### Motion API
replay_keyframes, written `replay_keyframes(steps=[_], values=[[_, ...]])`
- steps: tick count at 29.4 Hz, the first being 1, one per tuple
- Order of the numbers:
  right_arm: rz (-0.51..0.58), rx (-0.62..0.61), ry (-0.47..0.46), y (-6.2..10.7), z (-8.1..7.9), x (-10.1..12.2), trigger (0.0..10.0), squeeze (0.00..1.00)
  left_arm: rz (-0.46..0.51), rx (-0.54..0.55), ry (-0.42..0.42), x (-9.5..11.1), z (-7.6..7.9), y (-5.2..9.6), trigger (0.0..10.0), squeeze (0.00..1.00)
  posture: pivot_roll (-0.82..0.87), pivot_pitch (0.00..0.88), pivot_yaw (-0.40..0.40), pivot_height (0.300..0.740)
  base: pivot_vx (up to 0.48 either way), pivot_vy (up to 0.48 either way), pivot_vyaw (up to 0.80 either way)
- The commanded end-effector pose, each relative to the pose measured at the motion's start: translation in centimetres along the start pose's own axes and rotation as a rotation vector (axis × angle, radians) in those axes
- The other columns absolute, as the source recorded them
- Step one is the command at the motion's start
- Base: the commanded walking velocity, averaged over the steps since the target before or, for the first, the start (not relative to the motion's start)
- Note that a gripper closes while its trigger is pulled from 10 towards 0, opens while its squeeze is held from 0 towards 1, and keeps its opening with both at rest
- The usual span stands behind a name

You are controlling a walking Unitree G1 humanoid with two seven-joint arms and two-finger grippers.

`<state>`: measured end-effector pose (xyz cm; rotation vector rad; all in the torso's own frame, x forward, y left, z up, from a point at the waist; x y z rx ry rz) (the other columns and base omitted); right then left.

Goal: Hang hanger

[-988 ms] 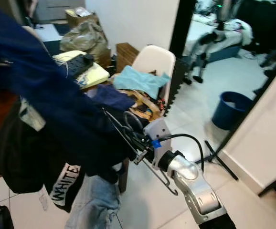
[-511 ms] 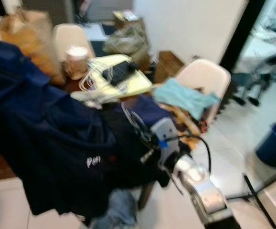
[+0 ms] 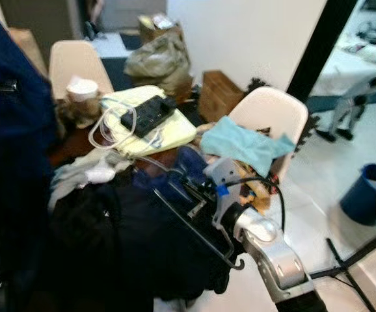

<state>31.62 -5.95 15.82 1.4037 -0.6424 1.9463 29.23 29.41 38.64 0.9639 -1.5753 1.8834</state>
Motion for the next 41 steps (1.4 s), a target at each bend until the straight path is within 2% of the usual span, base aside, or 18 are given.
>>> replay_keyframes(steps=[1, 5, 7, 8, 10, 13, 14, 15, 16, 17, 18, 20, 22, 32, 33, 34, 35, 41], values=[[-0.070, -0.004, -0.026, 0.5, 0.0, -1.7, 10.0, 0.00, 0.029, -0.023, 0.001, 0.9, 0.3, -0.3, 10.0, 0.00, -0.05, 0.063, -0.050, 0.740, 0.334, 0.000, -0.80], [-0.051, -0.009, -0.019, 0.5, 0.0, -1.5, 10.0, 0.00, 0.024, -0.146, 0.075, 1.3, 2.7, -0.5, 10.0, 0.00, -0.05, 0.058, -0.049, 0.740, 0.215, 0.000, -0.59], [-0.051, -0.009, -0.019, 0.5, 0.0, -1.5, 10.0, 0.00, 0.024, -0.146, 0.075, 1.3, 2.7, -0.5, 10.0, 0.00, -0.05, 0.058, -0.049, 0.740, 0.000, 0.000, 0.00], [-0.044, -0.014, -0.020, 0.6, 0.1, -1.4, 10.0, 0.00, 0.003, -0.206, 0.106, 0.9, 3.9, -0.3, 10.0, 0.00, -0.05, 0.058, -0.049, 0.740, 0.000, 0.000, 0.00], [-0.041, -0.022, -0.028, 0.6, 0.2, -1.3, 10.0, 0.00, -0.087, -0.342, 0.147, -1.2, 6.4, 0.9, 10.0, 0.00, -0.05, 0.060, -0.047, 0.740, 0.000, 0.000, 0.00], [-0.041, -0.025, -0.032, 0.7, 0.3, -1.3, 10.0, 0.00, -0.126, -0.421, 0.176, -2.1, 7.9, 1.8, 10.0, 0.00, -0.05, 0.060, -0.047, 0.740, 0.000, 0.000, 0.00], [-0.041, -0.027, -0.035, 0.7, 0.4, -1.3, 10.0, 0.00, -0.178, -0.545, 0.240, -3.0, 10.2, 3.4, 10.0, 0.00, -0.05, 0.065, -0.048, 0.740, 0.000, 0.000, 0.00], [-0.041, -0.027, -0.035, 0.7, 0.4, -1.3, 10.0, 0.00, -0.178, -0.545, 0.240, -3.0, 10.2, 3.4, 10.0, 0.00, -0.05, 0.065, -0.048, 0.740, 0.000, 0.000, 0.00], [-0.040, -0.029, -0.039, 0.7, 0.4, -1.3, 10.0, 0.00, -0.222, -0.657, 0.300, -3.7, 12.4, 5.1, 10.0, 0.00, -0.05, 0.063, -0.044, 0.740, 0.000, 0.000, 0.00], [-0.040, -0.029, -0.039, 0.7, 0.4, -1.3, 10.0, 0.00, -0.222, -0.657, 0.300, -3.7, 12.4, 5.1, 10.0, 0.00, -0.05, 0.063, -0.044, 0.740, 0.000, 0.000, 0.00], [-0.040, -0.030, -0.042, 0.7, 0.4, -1.3, 10.0, 0.00, -0.259, -0.739, 0.340, -4.1, 13.8, 6.6, 10.0, 0.00, -0.05, 0.063, -0.044, 0.740, 0.000, 0.000, 0.00], [-0.040, -0.030, -0.042, 0.7, 0.4, -1.3, 10.0, 0.00, -0.259, -0.739, 0.340, -4.1, 13.8, 6.6, 10.0, 0.00, -0.05, 0.063, -0.044, 0.740, 0.000, 0.000, 0.00], [-0.039, -0.032, -0.052, 0.8, 0.4, -1.2, 10.0, 0.00, -0.354, -0.845, 0.364, -5.4, 15.3, 9.2, 10.0, 0.00, -0.06, 0.065, -0.035, 0.740, 0.000, 0.000, 0.00], [-0.039, -0.036, -0.070, 0.8, 0.3, -1.2, 10.0, 0.00, -0.511, -0.955, 0.378, -6.3, 14.8, 12.8, 10.0, 0.00, -0.05, 0.073, -0.036, 0.740, 0.000, 0.000, 0.00], [-0.039, -0.035, -0.072, 0.7, 0.3, -1.2, 10.0, 0.00, -0.550, -0.990, 0.376, -6.3, 14.5, 13.7, 10.0, 0.25, -0.05, 0.074, -0.036, 0.740, 0.000, 0.000, 0.00], [-0.039, -0.035, -0.072, 0.7, 0.3, -1.2, 10.0, 0.00, -0.550, -0.990, 0.376, -6.3, 14.5, 13.7, 10.0, 0.25, -0.05, 0.074, -0.036, 0.740, 0.000, 0.000, 0.00], [-0.039, -0.034, -0.073, 0.7, 0.4, -1.2, 10.0, 0.00, -0.588, -1.021, 0.368, -6.4, 14.0, 14.6, 10.0, 1.00, -0.05, 0.075, -0.037, 0.740, 0.000, 0.000, 0.00], [-0.040, -0.035, -0.073, 0.8, 0.6, -1.2, 10.0, 0.00, -0.675, -1.085, 0.355, -5.9, 12.0, 16.5, 10.0, 1.00, -0.05, 0.073, -0.039, 0.740, 0.000, 0.000, 0.00]])
Point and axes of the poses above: a point about 5 cm out from each wrist's last joint towards the gripper, its own y axis pointing back from the gripper into the wrist, its own x axis along the axis of the wrist's last joint, z = x × y, the point moved 3 cm from there along -y, pointing out of the wrist towards the gripper, and after that the axes turned 10 degrees about y, right-handed, at the moved point
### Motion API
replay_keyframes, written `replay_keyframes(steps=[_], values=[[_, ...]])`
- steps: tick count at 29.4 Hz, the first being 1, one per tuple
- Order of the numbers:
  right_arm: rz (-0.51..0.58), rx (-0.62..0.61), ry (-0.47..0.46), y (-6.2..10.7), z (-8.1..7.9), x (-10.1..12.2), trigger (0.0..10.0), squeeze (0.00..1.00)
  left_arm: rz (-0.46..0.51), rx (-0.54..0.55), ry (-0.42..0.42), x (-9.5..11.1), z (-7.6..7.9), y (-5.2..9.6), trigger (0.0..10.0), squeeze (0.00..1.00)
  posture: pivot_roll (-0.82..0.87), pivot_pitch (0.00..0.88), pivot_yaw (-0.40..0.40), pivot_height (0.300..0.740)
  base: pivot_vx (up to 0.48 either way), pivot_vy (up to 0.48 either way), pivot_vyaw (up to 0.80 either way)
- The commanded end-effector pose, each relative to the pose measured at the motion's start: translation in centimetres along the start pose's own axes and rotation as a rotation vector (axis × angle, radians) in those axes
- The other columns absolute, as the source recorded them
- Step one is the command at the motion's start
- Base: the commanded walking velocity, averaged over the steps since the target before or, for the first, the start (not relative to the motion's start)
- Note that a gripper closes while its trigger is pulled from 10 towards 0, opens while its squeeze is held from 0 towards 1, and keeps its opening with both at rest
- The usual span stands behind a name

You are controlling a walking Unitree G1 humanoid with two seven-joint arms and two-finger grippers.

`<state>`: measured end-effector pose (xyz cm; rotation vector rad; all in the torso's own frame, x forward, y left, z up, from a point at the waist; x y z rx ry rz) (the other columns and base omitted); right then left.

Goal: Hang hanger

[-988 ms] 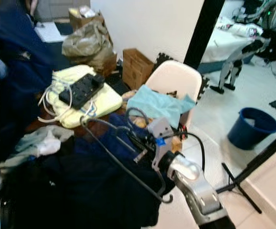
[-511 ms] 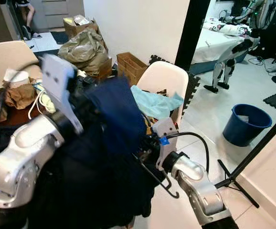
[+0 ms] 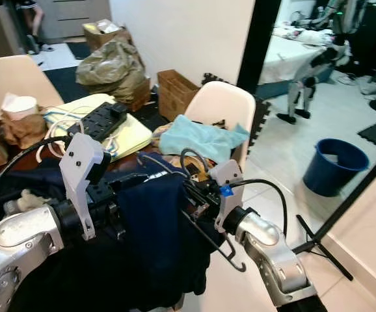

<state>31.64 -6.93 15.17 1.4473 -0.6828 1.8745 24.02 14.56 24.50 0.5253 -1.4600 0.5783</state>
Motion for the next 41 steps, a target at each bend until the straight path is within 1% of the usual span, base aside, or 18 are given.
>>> replay_keyframes(steps=[1, 4, 11, 16, 20, 21, 23, 24, 28, 29, 33, 34, 35, 36, 37, 38, 39, 41], values=[[-0.020, -0.002, -0.011, 0.1, 0.1, -0.4, 10.0, 0.00, -0.028, -0.081, 0.016, 0.3, 1.1, 1.4, 10.0, 1.00, -0.05, 0.073, -0.039, 0.740, 0.000, 0.000, 0.00], [-0.020, -0.005, -0.011, 0.1, 0.2, -0.4, 10.0, 0.00, -0.033, -0.152, 0.049, 0.4, 2.2, 2.2, 10.0, 1.00, -0.05, 0.072, -0.040, 0.740, 0.000, 0.000, 0.00], [-0.014, -0.055, -0.064, 0.1, 1.0, -0.4, 10.0, 0.00, 0.000, -0.282, 0.107, 0.6, 4.8, 2.3, 10.0, 1.00, -0.05, 0.073, -0.044, 0.740, 0.000, 0.000, 0.00], [0.056, -0.304, -0.265, 0.3, 6.2, 0.4, 10.0, 0.00, 0.053, -0.211, 0.115, 0.8, 4.0, 2.1, 10.0, 1.00, -0.03, 0.070, -0.050, 0.740, 0.000, 0.000, 0.00], [0.082, -0.356, -0.287, 0.4, 7.7, 0.9, 10.0, 0.00, 0.063, -0.200, 0.125, 0.9, 3.8, 2.2, 10.0, 1.00, -0.03, 0.070, -0.050, 0.740, 0.000, 0.000, 0.00], [0.097, -0.377, -0.280, 0.5, 8.7, 1.4, 10.0, 0.00, 0.038, -0.207, 0.131, 0.5, 4.0, 2.5, 10.0, 0.42, -0.03, 0.069, -0.050, 0.740, 0.000, 0.000, 0.00], [0.105, -0.388, -0.273, 0.6, 9.2, 1.7, 10.0, 0.00, 0.017, -0.215, 0.134, 0.3, 4.2, 2.6, 10.0, 0.42, -0.03, 0.070, -0.049, 0.740, 0.000, 0.000, 0.00], [0.118, -0.400, -0.271, 0.7, 9.8, 2.1, 10.0, 0.00, -0.024, -0.189, 0.133, -0.3, 3.9, 2.8, 10.0, 0.00, -0.03, 0.070, -0.049, 0.740, 0.000, 0.000, 0.00], [0.133, -0.406, -0.275, 0.8, 10.2, 2.5, 10.0, 0.00, -0.124, -0.073, 0.127, -1.8, 2.3, 3.3, 10.0, 0.00, -0.03, 0.071, -0.050, 0.740, 0.000, 0.000, 0.00], [0.137, -0.398, -0.282, 0.7, 9.9, 2.6, 10.0, 0.00, -0.108, -0.013, 0.128, -1.6, 1.3, 3.6, 10.0, 1.00, -0.03, 0.071, -0.050, 0.740, 0.000, 0.000, 0.00], [0.151, -0.381, -0.302, 0.4, 9.5, 2.8, 10.0, 0.00, -0.027, 0.053, 0.134, -0.5, 0.1, 4.0, 10.0, 1.00, -0.03, 0.073, -0.050, 0.740, 0.000, 0.000, 0.00], [0.165, -0.359, -0.316, 0.2, 9.1, 3.2, 10.0, 0.00, 0.077, 0.094, 0.129, 0.9, -0.6, 4.3, 10.0, 1.00, -0.03, 0.075, -0.050, 0.740, 0.000, 0.000, 0.00], [0.165, -0.359, -0.316, 0.2, 9.1, 3.2, 10.0, 0.00, 0.077, 0.094, 0.129, 0.9, -0.6, 4.3, 10.0, 1.00, -0.03, 0.075, -0.050, 0.740, 0.000, 0.000, 0.00], [0.176, -0.338, -0.324, 0.0, 8.7, 3.4, 10.0, 0.00, 0.170, 0.140, 0.123, 2.2, -1.3, 4.6, 10.0, 1.00, -0.02, 0.075, -0.050, 0.740, 0.000, 0.000, 0.00], [0.178, -0.312, -0.326, -0.3, 8.0, 3.6, 10.0, 0.00, 0.286, 0.231, 0.140, 3.3, -2.6, 5.0, 10.0, 0.87, -0.02, 0.076, -0.050, 0.740, 0.000, 0.000, 0.00], [0.178, -0.312, -0.326, -0.3, 8.0, 3.6, 10.0, 0.00, 0.286, 0.231, 0.140, 3.3, -2.6, 5.0, 10.0, 0.87, -0.02, 0.076, -0.050, 0.740, 0.000, 0.000, 0.00], [0.174, -0.295, -0.327, -0.5, 7.5, 3.6, 10.0, 0.00, 0.369, 0.319, 0.171, 3.9, -3.7, 5.4, 10.0, 0.18, -0.02, 0.077, -0.053, 0.740, 0.000, 0.000, 0.00], [0.174, -0.295, -0.327, -0.5, 7.5, 3.6, 10.0, 0.00, 0.369, 0.319, 0.171, 3.9, -3.7, 5.4, 10.0, 0.18, -0.02, 0.077, -0.053, 0.740, 0.000, 0.000, 0.00]])
Point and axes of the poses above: a point about 5 cm out from each wrist's last joint towards the gripper, its own y axis pointing back from the gripper into the wrist, its own x axis along the axis of the wrist's last joint, z = x × y, the point moved 3 cm from there along -y, pointing out of the wrist towards the gripper, and after that the axes turned 10 degrees about y, right-handed, at the moved point
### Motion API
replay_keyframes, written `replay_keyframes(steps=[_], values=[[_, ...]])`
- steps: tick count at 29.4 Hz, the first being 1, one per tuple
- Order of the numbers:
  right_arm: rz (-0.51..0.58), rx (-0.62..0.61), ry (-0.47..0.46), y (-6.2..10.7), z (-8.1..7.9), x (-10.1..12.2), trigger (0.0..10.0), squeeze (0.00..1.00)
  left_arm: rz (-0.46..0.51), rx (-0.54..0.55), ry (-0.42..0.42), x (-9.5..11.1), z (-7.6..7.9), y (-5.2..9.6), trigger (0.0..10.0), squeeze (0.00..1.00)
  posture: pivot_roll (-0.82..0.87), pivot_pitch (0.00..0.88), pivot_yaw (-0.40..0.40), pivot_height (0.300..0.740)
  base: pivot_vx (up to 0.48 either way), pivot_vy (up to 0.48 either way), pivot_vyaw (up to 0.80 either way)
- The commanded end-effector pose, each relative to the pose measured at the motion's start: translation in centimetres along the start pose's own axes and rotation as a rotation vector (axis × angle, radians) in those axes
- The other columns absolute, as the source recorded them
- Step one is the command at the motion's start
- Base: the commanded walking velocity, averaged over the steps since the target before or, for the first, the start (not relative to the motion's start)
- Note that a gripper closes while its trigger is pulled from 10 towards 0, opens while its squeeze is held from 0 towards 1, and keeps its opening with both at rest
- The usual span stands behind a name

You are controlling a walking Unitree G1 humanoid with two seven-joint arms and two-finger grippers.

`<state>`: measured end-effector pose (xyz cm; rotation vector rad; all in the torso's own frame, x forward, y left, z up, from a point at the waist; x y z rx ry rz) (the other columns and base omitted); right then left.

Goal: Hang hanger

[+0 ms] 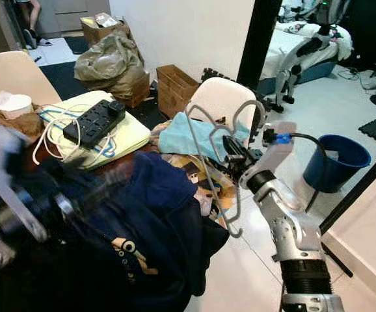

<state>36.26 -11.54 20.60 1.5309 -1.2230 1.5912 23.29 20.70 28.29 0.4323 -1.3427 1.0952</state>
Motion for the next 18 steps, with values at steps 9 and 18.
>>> replay_keyframes(steps=[9, 18], values=[[-0.162, -0.067, 0.025, -0.7, -0.6, -1.8, 10.0, 0.00, -0.014, 0.377, 0.126, -6.1, -2.4, -0.5, 10.0, 0.00, -0.01, 0.078, -0.062, 0.740, 0.000, 0.000, 0.00], [-0.115, -0.039, -0.093, -1.1, -0.9, -1.3, 10.0, 0.00, -0.071, 0.378, 0.147, -8.4, -1.0, -2.2, 10.0, 0.00, -0.01, 0.078, -0.059, 0.740, -0.237, 0.000, 0.00]])
Point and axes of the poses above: a point about 5 cm out from each wrist's last joint towards the gripper, its own y axis pointing back from the gripper into the wrist, its own x axis along the axis of the wrist's last joint, z = x × y, the point moved 3 cm from there along -y, pointing out of the wrist towards the gripper, and after that the axes turned 10 degrees about y, right-handed, at the moved point
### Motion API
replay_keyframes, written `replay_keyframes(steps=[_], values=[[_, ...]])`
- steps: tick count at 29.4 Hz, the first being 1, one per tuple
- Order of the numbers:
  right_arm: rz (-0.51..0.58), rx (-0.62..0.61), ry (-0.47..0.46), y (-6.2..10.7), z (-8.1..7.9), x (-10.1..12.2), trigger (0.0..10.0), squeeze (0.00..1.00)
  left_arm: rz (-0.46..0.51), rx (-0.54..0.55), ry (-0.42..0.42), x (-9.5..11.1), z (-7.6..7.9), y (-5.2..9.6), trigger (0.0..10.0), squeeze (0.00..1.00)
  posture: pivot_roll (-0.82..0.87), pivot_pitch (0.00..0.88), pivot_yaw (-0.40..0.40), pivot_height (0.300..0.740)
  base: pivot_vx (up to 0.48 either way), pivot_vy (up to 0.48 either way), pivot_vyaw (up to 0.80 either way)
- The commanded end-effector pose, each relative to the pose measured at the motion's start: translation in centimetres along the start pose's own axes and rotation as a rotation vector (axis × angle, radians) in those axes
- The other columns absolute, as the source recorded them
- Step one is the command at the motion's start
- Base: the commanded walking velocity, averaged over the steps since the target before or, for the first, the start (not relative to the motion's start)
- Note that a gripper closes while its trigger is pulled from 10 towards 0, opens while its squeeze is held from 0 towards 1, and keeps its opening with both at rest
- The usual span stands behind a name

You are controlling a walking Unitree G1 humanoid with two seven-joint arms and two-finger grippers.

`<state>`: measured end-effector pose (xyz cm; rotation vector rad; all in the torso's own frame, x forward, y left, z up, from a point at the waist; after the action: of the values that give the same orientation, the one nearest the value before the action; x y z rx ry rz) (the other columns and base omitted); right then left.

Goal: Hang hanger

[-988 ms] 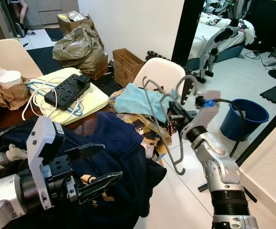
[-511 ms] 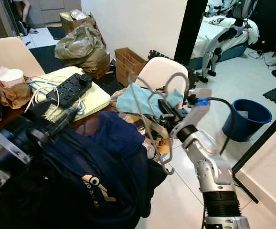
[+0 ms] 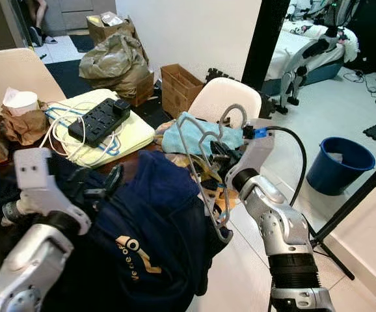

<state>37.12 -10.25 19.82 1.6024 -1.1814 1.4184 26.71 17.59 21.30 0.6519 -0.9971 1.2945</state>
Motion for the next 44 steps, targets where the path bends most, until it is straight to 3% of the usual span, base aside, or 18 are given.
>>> replay_keyframes(steps=[1, 9, 16, 29, 33, 37, 44], values=[[0.003, 0.049, -0.015, 0.2, -0.4, -0.3, 10.0, 0.00, 0.000, 0.014, 0.004, -0.4, 0.3, -0.3, 10.0, 0.00, -0.01, 0.080, -0.057, 0.740, -0.334, 0.000, 0.00], [0.011, 0.119, 0.027, 0.6, -1.0, -0.3, 10.0, 0.00, 0.028, 0.012, -0.035, 0.0, 0.8, -1.0, 10.0, 0.00, -0.01, 0.080, -0.055, 0.740, -0.330, 0.000, 0.00], [0.052, 0.188, -0.013, 1.1, -1.9, 0.1, 10.0, 0.00, 0.074, 0.017, -0.076, 1.4, 0.8, -1.0, 10.0, 0.00, -0.01, 0.080, -0.059, 0.740, -0.329, 0.000, 0.00], [0.084, 0.222, -0.020, 1.5, -2.1, 0.6, 10.0, 0.00, 0.126, 0.016, -0.096, 2.6, 1.0, -1.1, 10.0, 0.00, -0.01, 0.084, -0.058, 0.740, -0.274, 0.000, 0.11], [0.132, 0.303, -0.061, 2.0, -2.8, 1.4, 10.0, 0.00, 0.191, 0.139, -0.103, 3.3, -1.0, -0.5, 10.0, 0.00, -0.01, 0.081, -0.055, 0.740, 0.000, 0.000, 0.80], [0.161, 0.334, -0.050, 2.1, -3.3, 2.0, 10.0, 0.00, 0.223, 0.290, -0.186, 3.7, -3.5, 0.3, 10.0, 0.00, -0.01, 0.081, -0.058, 0.740, 0.000, 0.000, 0.79], [0.210, 0.383, -0.085, 2.3, -3.8, 3.1, 10.0, 0.00, 0.221, 0.285, -0.202, 3.7, -3.4, 0.1, 10.0, 0.00, -0.01, 0.078, -0.059, 0.740, 0.000, 0.000, 0.79]])
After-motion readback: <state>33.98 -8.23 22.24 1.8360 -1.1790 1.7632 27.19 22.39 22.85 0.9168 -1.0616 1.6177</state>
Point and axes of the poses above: a point about 5 cm out from each wrist's last joint towards the gripper, its own y axis pointing back from the gripper into the wrist, its own x axis along the axis of the wrist's last joint, z = x × y, the point moved 3 cm from there along -y, pointing out of the wrist towards the gripper, and after that the axes turned 10 degrees about y, right-handed, at the moved point
